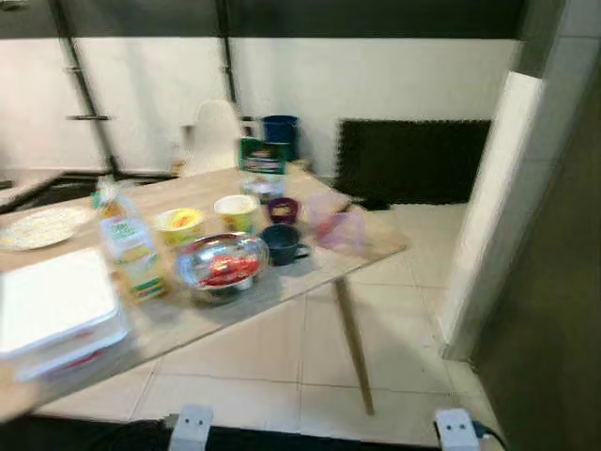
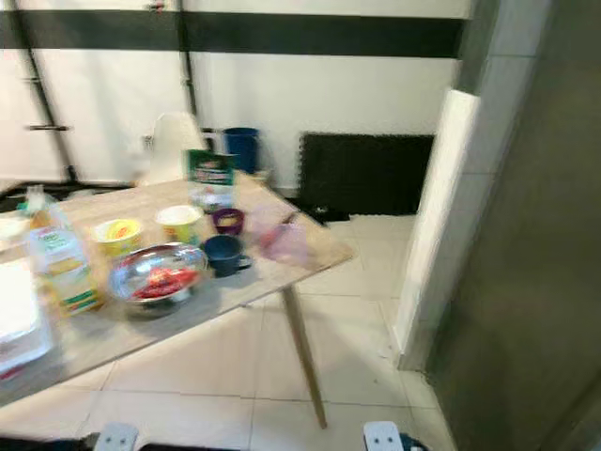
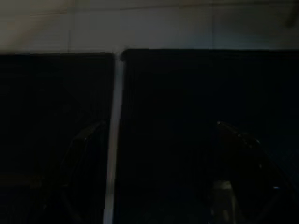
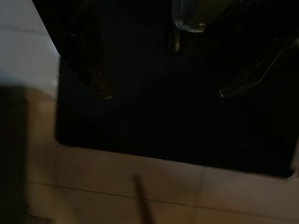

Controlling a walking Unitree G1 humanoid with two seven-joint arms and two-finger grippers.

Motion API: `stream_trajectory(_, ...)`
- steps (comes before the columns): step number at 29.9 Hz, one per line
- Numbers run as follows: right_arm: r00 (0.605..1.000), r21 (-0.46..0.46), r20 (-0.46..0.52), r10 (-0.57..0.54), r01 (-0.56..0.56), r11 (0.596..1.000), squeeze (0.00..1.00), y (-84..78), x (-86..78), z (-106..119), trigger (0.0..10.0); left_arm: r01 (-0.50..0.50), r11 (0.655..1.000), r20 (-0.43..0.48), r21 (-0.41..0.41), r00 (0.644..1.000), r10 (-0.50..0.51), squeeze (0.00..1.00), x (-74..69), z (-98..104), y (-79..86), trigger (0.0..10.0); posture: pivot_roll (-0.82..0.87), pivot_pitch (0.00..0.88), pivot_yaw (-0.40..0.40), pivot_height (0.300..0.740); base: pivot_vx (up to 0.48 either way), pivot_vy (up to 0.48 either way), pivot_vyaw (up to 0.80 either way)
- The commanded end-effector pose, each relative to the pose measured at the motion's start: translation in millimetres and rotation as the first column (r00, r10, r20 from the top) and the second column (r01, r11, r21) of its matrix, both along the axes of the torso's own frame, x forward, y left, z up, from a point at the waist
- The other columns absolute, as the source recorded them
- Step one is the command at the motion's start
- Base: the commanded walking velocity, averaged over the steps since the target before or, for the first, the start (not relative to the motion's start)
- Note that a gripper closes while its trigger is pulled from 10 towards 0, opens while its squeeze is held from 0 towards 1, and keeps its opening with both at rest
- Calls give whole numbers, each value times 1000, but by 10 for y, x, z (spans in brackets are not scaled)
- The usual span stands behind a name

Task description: Restocking fridge

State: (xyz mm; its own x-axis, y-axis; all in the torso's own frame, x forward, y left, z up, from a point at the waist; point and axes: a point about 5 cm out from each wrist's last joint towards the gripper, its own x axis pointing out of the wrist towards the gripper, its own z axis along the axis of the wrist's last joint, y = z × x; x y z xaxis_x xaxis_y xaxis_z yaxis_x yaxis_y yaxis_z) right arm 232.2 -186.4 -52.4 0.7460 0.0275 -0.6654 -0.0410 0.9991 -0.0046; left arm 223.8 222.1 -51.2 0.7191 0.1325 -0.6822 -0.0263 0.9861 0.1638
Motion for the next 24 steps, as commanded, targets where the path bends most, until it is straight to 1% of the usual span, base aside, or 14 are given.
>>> stream_trajectory(1,1000,-3,-22,13,-13,1000,0,5,-38,-29,10000,-12,1000,-20,-8,1000,12,0,-52,-39,-9,10000,-26,54,-19,740,0,0,800)
stream_trajectory(12,999,-6,-27,33,-33,999,0,-1,-37,-28,10000,-23,1000,-21,-14,1000,22,0,-77,-52,-11,10000,-23,56,-31,740,0,0,800)
stream_trajectory(17,999,-6,-25,27,-27,1000,0,5,-43,-32,10000,-13,1000,-31,-10,999,12,0,-105,-65,9,10000,-33,55,-15,740,0,0,800)
stream_trajectory(18,1000,-17,-26,17,-18,1000,0,-8,-46,-33,10000,-9,1000,-31,-10,999,9,0,-104,-64,6,10000,-35,55,-12,740,0,0,800)
stream_trajectory(19,1000,-33,-25,7,-8,999,0,-28,-47,-32,10000,-7,1000,-30,-10,1000,7,0,-99,-63,1,10000,-35,55,-12,740,0,0,0)
stream_trajectory(21,998,-51,-31,-52,50,997,0,-87,-61,-38,10000,-2,1000,-26,-12,1000,2,0,-79,-53,-11,10000,-34,54,-7,740,0,0,0)
stream_trajectory(24,998,-56,-33,-55,53,997,0,-103,-73,-43,10000,3,1000,-20,-16,1000,-3,0,-53,-42,-29,10000,-34,52,-6,740,0,0,0)
